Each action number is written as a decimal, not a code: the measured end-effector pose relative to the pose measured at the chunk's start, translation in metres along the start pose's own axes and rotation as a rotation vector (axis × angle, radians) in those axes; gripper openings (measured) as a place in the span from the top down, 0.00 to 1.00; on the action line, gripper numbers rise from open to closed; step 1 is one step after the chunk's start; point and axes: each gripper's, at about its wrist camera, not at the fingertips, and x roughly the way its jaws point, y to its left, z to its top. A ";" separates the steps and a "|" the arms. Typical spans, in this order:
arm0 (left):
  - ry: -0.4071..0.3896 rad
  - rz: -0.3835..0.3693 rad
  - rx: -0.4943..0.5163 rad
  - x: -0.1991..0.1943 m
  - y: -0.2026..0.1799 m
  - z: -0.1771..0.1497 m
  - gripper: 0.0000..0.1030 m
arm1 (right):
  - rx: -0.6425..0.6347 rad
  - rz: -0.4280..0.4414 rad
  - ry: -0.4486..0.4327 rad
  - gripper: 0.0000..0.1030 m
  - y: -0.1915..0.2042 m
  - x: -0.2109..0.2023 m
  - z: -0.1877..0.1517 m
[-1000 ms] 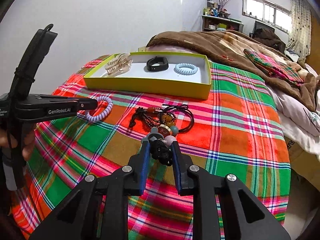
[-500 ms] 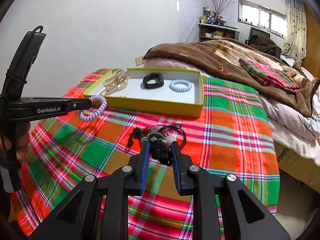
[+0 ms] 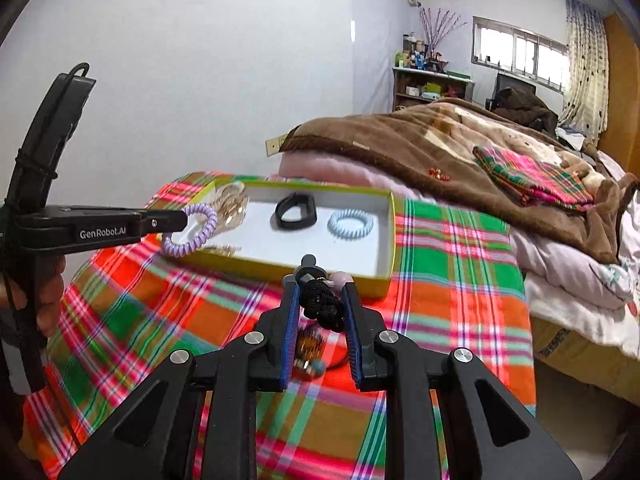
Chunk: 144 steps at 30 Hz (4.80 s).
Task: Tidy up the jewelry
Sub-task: 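Carry lilac hair tie with left tool while right tool carries black tie into box, then open left tool to drop lilac tie while right tool releases black tie, then withdraw both tools and move the right tool to the dark beaded bracelet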
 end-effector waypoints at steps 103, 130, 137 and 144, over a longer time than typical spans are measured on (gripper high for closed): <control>0.030 0.000 -0.011 0.043 -0.005 0.022 0.53 | 0.049 -0.009 0.104 0.62 -0.020 0.087 0.028; 0.005 -0.062 -0.046 -0.008 -0.012 -0.045 0.43 | 0.030 0.104 0.150 0.53 -0.018 0.034 -0.051; 0.032 -0.049 -0.071 -0.007 -0.005 -0.058 0.43 | -0.065 0.143 0.176 0.53 0.000 0.046 -0.050; 0.053 -0.040 -0.072 -0.004 -0.004 -0.066 0.43 | -0.095 0.166 0.217 0.53 -0.001 0.060 -0.048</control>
